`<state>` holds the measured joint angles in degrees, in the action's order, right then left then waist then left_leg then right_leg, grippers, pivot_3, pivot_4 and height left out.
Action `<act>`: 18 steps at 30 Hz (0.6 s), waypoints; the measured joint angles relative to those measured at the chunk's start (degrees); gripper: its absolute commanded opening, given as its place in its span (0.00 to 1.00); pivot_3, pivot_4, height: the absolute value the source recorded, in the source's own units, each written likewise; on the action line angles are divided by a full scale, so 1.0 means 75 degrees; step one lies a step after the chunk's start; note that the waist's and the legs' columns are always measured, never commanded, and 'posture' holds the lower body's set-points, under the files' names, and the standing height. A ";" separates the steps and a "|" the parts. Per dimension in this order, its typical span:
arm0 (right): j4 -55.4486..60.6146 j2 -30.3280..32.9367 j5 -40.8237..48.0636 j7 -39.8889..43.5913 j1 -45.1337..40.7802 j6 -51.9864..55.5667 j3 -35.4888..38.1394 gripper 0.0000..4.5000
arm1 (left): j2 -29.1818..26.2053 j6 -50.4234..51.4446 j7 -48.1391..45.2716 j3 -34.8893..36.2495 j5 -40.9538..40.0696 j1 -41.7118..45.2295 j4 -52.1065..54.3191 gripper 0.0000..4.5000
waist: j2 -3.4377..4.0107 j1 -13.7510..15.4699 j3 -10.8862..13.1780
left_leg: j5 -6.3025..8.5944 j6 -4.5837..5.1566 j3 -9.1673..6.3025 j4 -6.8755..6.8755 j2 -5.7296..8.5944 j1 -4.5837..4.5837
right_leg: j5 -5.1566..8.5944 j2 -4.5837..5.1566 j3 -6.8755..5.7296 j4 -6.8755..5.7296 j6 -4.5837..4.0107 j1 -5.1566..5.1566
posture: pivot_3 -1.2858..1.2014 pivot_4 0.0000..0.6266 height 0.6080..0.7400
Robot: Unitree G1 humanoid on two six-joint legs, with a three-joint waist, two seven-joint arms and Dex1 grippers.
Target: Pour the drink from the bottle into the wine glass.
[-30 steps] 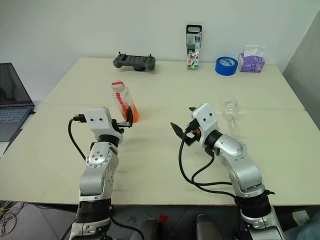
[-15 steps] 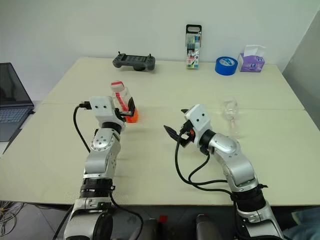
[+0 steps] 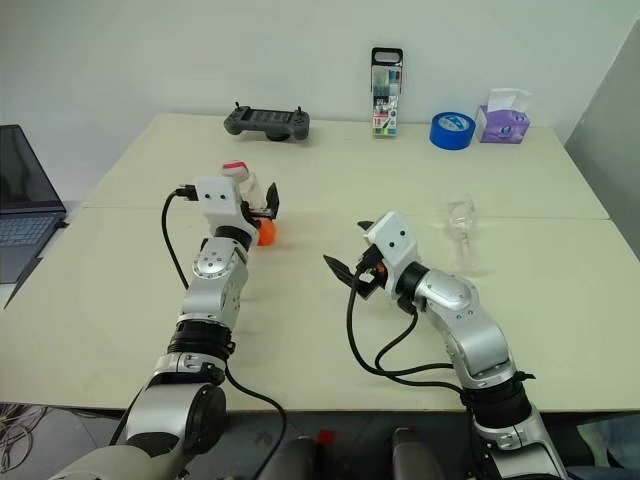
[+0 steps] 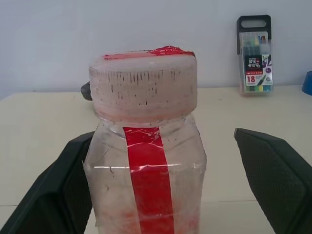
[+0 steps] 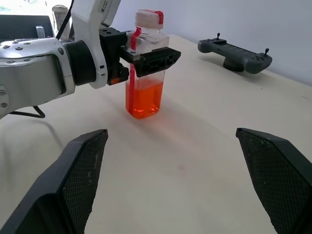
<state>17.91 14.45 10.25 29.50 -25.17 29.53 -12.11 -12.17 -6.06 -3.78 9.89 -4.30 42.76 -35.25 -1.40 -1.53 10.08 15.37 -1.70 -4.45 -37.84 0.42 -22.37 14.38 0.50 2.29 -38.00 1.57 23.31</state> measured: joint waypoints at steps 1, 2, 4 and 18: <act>0.0004 0.0001 -0.0001 -0.0016 0.0011 0.0004 -0.0028 1.00 | -0.0006 -0.0055 -0.0007 0.0010 -0.0006 0.0001 -0.0068 0.99 | 0.0000 0.0000 0.0000 | -0.0001 -0.0002 -0.0001 0.0000 0.0001 0.0000 | 0.0000 0.0001 -0.0001 0.0000 0.0000 0.0000 | 0.52 0.24 1.00; 0.0012 0.0000 -0.0001 -0.0026 0.0026 0.0007 -0.0046 1.00 | -0.0006 -0.0082 -0.0003 0.0022 -0.0014 0.0004 -0.0118 0.99 | 0.0000 0.0000 0.0000 | -0.0001 -0.0002 -0.0001 0.0000 0.0001 -0.0001 | 0.0000 0.0001 -0.0001 0.0000 0.0000 0.0000 | 0.52 0.24 1.00; 0.0038 0.0003 -0.0001 -0.0057 0.0080 0.0010 -0.0053 1.00 | -0.0006 -0.0111 0.0019 0.0079 -0.0023 0.0016 -0.0186 0.99 | 0.0000 0.0000 0.0000 | -0.0002 -0.0002 -0.0001 -0.0001 0.0002 -0.0002 | 0.0000 0.0001 -0.0002 0.0001 0.0000 0.0000 | 0.52 0.24 1.00; 0.0064 0.0015 0.0004 -0.0111 0.0128 0.0045 -0.0056 1.00 | -0.0015 -0.0292 0.0069 0.0250 -0.0168 0.0410 -0.0757 0.43 | 0.0000 0.0001 0.0000 | -0.0002 -0.0003 -0.0005 -0.0003 0.0005 -0.0002 | -0.0001 -0.0001 -0.0008 -0.0003 0.0001 0.0000 | 0.52 0.24 1.00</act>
<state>18.39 14.56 10.28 28.66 -24.21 29.87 -12.53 -12.28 -8.25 -3.27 11.76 -5.56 45.84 -40.93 -1.40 -1.52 10.08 15.35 -1.72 -4.48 -37.86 0.46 -22.38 14.37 0.49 2.23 -38.02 1.58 23.31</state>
